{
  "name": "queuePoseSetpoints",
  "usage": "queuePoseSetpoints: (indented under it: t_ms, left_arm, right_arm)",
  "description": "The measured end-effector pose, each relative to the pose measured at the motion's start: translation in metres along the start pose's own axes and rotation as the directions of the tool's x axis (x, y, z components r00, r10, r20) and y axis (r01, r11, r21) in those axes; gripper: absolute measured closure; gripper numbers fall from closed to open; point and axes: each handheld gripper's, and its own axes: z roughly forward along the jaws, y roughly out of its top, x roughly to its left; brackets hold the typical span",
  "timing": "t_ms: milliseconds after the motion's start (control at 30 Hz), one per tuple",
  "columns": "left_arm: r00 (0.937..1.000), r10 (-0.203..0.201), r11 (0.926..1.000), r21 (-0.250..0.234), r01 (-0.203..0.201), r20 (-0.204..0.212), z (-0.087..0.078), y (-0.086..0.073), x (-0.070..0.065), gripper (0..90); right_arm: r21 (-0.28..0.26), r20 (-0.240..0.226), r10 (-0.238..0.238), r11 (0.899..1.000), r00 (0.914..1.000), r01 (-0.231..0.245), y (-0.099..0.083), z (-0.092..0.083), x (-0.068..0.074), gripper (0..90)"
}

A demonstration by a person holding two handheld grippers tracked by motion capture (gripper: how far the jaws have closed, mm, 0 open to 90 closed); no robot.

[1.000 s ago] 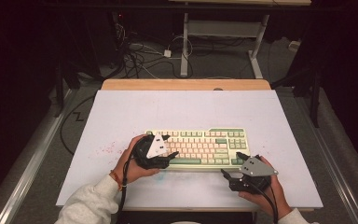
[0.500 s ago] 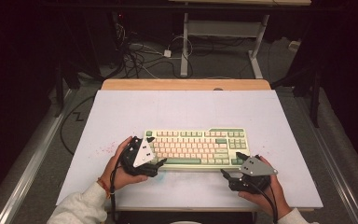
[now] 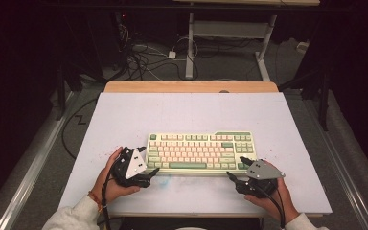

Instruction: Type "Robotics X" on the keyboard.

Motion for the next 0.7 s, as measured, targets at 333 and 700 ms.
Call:
queuePoseSetpoints:
  t_ms: [333, 700]
  left_arm:
    - [0.9994, -0.032, 0.9991, 0.026, 0.032, -0.01, -0.01, -0.017, 0.001, 17.4]
    - [0.9987, -0.051, 0.9977, 0.045, 0.051, -0.001, -0.012, -0.023, 0.0, 17.4]
  right_arm:
    - [0.012, -0.076, -0.006, 1.0, 0.9971, 0.007, 0.013, 0.006, -0.003, 79.0]
    - [0.055, -0.137, -0.033, 0.998, 0.9901, 0.04, 0.041, 0.036, -0.002, 89.8]
